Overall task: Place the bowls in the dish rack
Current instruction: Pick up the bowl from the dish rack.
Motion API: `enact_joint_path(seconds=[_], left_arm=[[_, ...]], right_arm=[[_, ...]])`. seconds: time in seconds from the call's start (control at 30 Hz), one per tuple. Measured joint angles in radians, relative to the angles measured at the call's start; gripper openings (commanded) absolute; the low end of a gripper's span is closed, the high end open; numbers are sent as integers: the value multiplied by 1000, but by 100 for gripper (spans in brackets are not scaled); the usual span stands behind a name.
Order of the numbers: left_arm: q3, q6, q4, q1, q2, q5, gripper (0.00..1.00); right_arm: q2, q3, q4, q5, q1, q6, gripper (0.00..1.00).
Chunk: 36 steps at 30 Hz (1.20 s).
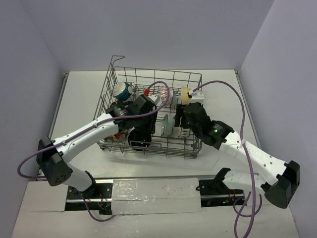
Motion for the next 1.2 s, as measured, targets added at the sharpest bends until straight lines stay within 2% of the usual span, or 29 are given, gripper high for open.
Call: enact_joint_path(seconds=[0.4,0.77,1.2], left_arm=[[3,-10,-42,-7,133,73,43],[3,-16,-55,-10,175,36,44],[-1,-35,-24,-13,263,-12,40]], right_arm=[[-79,-26,5,-85,-109,0,72],[-108,-52,11,-131,-117,0,74],[-109,-69,21,-150,-119,0,75]])
